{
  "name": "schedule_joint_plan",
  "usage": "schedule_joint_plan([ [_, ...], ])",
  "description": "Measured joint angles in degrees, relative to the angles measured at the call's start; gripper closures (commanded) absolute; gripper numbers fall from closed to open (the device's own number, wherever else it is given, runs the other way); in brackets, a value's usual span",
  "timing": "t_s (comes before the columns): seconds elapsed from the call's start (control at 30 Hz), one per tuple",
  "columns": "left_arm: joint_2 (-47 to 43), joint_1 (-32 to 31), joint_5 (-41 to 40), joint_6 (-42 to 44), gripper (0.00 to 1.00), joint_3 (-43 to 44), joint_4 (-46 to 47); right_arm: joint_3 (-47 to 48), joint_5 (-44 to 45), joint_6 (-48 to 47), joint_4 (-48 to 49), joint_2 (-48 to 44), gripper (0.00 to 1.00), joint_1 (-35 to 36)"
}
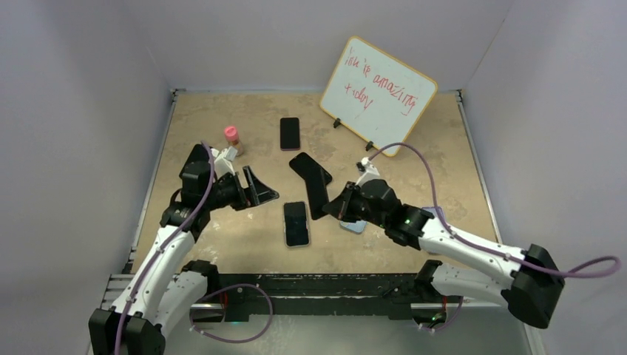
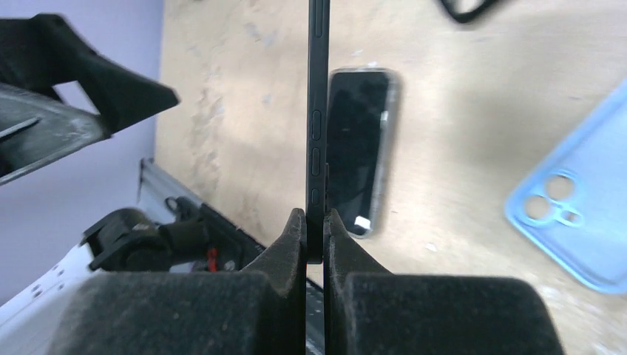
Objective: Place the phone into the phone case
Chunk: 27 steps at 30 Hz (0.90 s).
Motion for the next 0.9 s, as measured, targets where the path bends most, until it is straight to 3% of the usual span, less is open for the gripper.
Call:
schedule_joint_plan([
  [0.23, 4.55, -3.17, -0.17, -0.68, 0.27, 0.0, 6.01, -2.32, 12.76, 0.61, -13.9, -9.7, 1.0, -0.96],
  [0.47, 11.93, -11.54, -4.13, -2.1, 0.31, 0.0, 11.74, -4.57, 19.34, 3.52, -22.47, -10.91, 1.0, -2.84],
  [0.9, 26.93, -21.46, -10.38, -6.14, 0.37, 1.14, 25.11, -9.66, 20.57, 8.24, -22.25, -10.69, 1.0, -4.92],
])
